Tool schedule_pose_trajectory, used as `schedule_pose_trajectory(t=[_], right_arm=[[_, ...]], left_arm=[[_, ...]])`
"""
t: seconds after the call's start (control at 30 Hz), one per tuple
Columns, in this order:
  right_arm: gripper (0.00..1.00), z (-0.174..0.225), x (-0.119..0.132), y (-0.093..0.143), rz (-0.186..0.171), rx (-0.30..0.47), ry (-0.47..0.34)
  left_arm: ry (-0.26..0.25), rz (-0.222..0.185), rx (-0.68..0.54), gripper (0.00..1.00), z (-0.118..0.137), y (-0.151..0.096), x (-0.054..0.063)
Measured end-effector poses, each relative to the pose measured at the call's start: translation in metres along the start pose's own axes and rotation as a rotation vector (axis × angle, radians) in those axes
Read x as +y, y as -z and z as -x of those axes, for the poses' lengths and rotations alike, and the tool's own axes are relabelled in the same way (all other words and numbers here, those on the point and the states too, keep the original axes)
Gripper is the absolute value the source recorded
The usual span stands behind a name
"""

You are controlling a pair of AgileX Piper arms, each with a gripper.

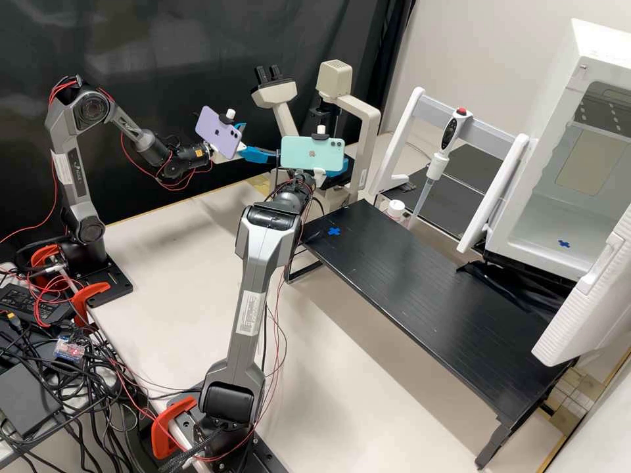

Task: Move the petri dish to the microscope

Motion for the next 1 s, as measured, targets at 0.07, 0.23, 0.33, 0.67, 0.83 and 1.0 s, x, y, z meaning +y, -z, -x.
schedule_pose_trajectory(t=[0.07, 0.23, 0.33, 0.67, 0.83, 1.0], right_arm=[[0.00, -0.007, -0.001, 0.000, -0.024, -0.002, -0.008], [0.00, -0.021, -0.004, -0.002, -0.044, -0.012, -0.012], [0.00, -0.027, -0.008, -0.004, -0.050, -0.018, 0.002], [1.00, -0.035, -0.017, -0.007, -0.048, -0.012, 0.029], [1.00, -0.036, -0.018, -0.009, -0.044, -0.009, 0.040], [1.00, -0.035, -0.020, -0.017, -0.051, 0.004, 0.060]], left_arm=[[0.000, 0.000, 0.000, 1.00, 0.000, 0.000, 0.000], [0.000, 0.000, 0.000, 1.00, 0.000, 0.000, 0.000], [0.000, 0.000, 0.000, 1.00, 0.000, 0.000, 0.000], [0.000, 0.000, 0.000, 1.00, 0.000, 0.000, 0.000], [0.000, 0.000, 0.000, 1.00, 0.000, 0.000, 0.000], [0.000, 0.000, 0.000, 1.00, 0.000, 0.000, 0.000]])
